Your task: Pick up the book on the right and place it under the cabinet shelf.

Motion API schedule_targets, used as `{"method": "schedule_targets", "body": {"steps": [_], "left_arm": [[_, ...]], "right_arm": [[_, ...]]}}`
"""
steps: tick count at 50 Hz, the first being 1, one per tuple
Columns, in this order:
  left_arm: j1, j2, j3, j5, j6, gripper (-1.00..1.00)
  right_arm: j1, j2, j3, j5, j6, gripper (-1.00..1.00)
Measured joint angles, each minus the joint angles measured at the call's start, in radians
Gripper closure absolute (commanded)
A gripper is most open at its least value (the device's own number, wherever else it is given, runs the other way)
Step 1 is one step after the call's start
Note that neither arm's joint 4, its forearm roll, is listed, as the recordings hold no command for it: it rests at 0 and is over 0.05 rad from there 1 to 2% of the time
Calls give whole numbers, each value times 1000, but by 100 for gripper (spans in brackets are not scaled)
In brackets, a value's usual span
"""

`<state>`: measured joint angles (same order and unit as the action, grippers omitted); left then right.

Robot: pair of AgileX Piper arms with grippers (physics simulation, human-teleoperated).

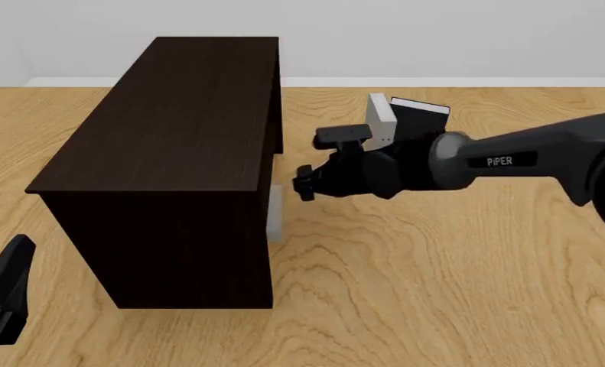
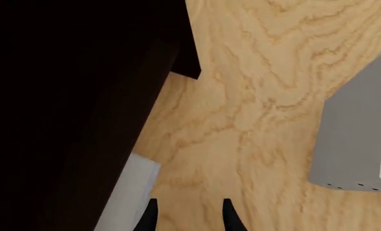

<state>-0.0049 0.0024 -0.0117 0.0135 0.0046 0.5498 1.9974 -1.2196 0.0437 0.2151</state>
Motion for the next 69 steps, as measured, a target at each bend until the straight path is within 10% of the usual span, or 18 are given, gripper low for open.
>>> {"method": "schedule_targets", "body": {"steps": [69], "left_arm": [[1, -1, -2, 1, 1, -100]], "right_arm": [[-35, -999, 538, -37, -80, -100]]}}
